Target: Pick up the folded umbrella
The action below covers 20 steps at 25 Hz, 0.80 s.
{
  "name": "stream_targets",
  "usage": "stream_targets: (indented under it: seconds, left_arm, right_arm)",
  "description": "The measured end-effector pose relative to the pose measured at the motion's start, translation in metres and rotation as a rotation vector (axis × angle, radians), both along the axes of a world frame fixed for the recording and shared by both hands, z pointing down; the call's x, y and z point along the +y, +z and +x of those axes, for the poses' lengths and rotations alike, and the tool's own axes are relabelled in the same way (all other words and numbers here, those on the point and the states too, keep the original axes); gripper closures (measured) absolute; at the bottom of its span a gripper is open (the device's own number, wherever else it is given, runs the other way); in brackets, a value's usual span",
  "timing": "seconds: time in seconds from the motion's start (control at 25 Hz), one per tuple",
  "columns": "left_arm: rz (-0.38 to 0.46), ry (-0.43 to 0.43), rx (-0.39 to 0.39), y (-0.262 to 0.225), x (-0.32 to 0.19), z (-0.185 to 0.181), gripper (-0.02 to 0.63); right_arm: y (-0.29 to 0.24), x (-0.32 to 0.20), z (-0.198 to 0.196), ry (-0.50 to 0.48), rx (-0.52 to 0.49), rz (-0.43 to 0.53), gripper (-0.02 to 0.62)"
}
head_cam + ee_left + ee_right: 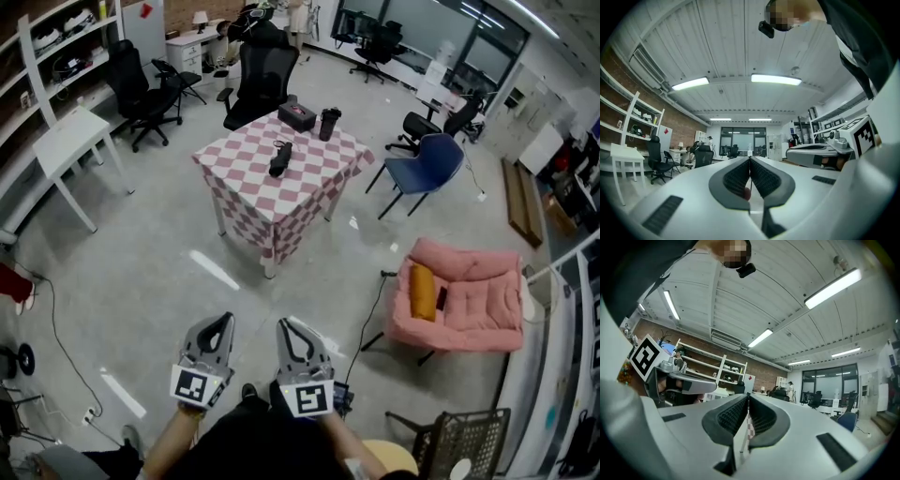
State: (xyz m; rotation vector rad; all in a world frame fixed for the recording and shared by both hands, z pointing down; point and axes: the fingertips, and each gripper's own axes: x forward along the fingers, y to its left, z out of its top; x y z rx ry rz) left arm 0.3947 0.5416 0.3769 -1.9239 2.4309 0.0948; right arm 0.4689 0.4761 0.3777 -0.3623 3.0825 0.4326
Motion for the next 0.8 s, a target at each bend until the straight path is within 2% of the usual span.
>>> stream_targets:
  seconds: [0.08, 0.28, 0.52, 0.8]
  left_arm:
    - [0.003, 0.005, -0.003, -0.001, 0.0, -0.004, 0.592]
    - [-0.002, 0.004, -0.005, 0.002, -0.015, -0.019, 0.592]
    - [-0.016, -0.02, -0.015, 0.005, -0.058, -0.042, 0.592]
    - [-0.03, -0.059, -0.03, 0.005, -0.106, -0.066, 0.592]
  right_arm:
    - [0.005, 0.003, -0.004, 0.001, 0.041, 0.007, 0.578]
    - [0.012, -0.006, -0.024, -0.018, 0.058, 0.004, 0.577]
    - [0.011, -0.056, -0.052, -0.012, -0.02, -0.038, 0.577]
    - [0.015, -0.114, -0.08, -0.035, -0.002, -0.024, 0.577]
